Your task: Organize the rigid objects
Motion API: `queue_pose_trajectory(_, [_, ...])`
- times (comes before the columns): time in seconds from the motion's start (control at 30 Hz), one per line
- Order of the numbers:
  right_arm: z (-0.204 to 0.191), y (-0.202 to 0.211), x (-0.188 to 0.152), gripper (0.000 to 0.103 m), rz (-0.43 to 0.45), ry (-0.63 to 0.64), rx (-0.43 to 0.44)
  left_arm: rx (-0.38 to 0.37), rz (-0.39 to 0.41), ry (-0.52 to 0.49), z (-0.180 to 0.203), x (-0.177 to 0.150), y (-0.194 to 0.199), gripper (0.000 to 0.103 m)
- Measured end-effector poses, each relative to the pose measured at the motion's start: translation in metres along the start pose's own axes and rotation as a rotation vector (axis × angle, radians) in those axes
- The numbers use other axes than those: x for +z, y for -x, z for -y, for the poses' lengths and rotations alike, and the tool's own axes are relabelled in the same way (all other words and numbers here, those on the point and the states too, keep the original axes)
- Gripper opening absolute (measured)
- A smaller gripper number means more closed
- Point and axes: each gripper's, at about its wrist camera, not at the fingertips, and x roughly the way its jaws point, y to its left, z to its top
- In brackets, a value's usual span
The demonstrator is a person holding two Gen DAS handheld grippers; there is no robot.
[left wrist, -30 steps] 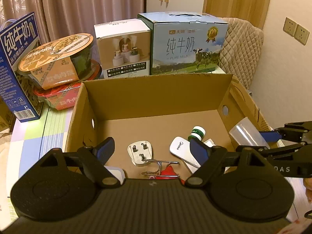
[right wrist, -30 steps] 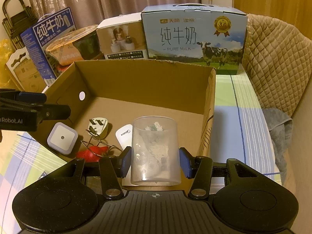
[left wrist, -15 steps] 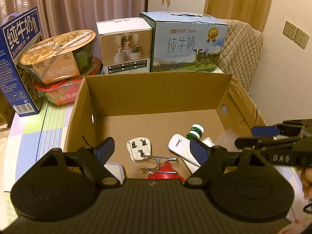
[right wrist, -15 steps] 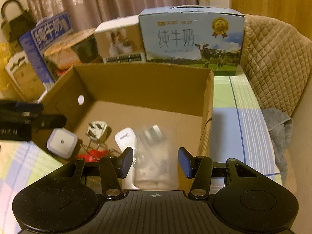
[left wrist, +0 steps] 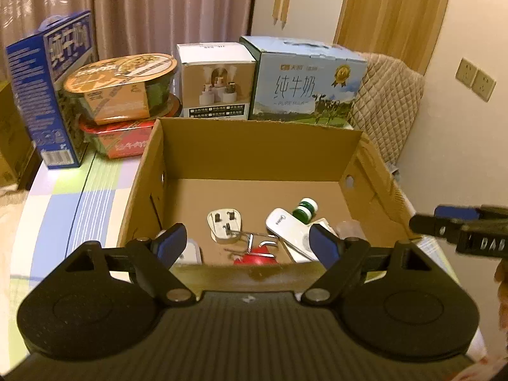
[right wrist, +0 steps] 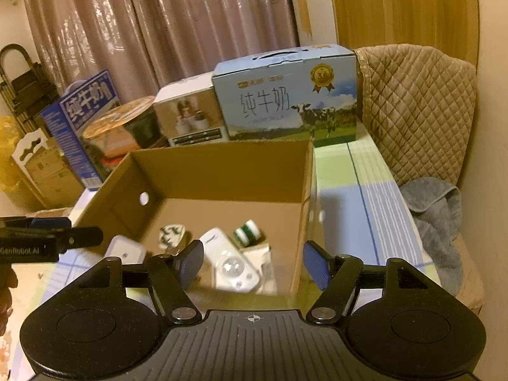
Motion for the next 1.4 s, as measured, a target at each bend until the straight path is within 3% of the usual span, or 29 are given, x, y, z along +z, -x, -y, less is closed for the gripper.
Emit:
queue_pose_trajectory(0.2, [-0.006,0.031,-0.029,0.067,0.000,-0.029,0.015,0.002,0.018,0.027,0.006,-0.028,0.038,0.084])
queue_pose_trajectory(0.47, [0.003,0.081,-0.076,0.069,-0.014,-0.197,0.049,0.049,0.055,0.104,-0.008,-0.068,0.088,0.094])
queue_pose_trajectory(0.77, [-0.011,0.120,-0.122,0.071,-0.011,-0.182,0.038,0.130,0.075,0.152,-0.023,-0.112,0.130,0.102])
queue_pose_trajectory(0.97, [-0.030,0.129,-0.134,0.071,-0.017,-0.121,0.054,0.126,0.048,0.132,-0.012,-0.131,0.140,0.102])
queue_pose_trajectory(1.4, [-0.034,0.139,-0.135,0.072,-0.013,-0.122,0.067,0.124,-0.015,0.116,0.000,-0.159,0.133,0.102])
